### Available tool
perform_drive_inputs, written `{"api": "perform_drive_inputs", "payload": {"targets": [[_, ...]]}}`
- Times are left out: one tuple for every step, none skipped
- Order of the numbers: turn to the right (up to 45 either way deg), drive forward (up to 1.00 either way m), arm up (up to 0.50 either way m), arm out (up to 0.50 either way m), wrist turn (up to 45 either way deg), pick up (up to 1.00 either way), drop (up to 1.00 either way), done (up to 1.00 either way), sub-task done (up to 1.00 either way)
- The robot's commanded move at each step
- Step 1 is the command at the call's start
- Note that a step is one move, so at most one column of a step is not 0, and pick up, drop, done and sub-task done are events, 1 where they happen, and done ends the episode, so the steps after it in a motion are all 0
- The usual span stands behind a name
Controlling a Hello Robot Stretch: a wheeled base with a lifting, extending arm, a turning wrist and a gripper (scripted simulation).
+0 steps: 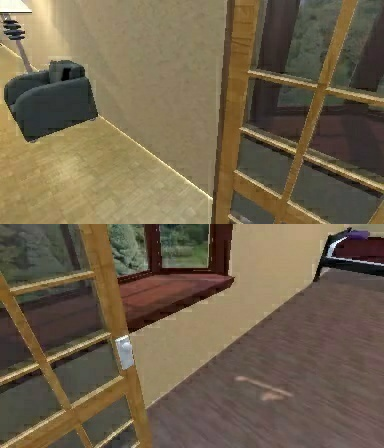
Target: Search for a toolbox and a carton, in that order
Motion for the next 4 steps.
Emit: {"api": "perform_drive_inputs", "payload": {"targets": [[0.0, 0.45, 0.0, 0.0, 0.0, 0.0, 0.0, 0.0, 0.0], [-45.0, 0.0, 0.0, 0.0, 0.0, 0.0, 0.0, 0.0, 0.0], [0.0, 0.45, 0.0, 0.0, 0.0, 0.0, 0.0, 0.0, 0.0], [-21.0, 0.0, 0.0, 0.0, 0.0, 0.0, 0.0, 0.0, 0.0]]}}
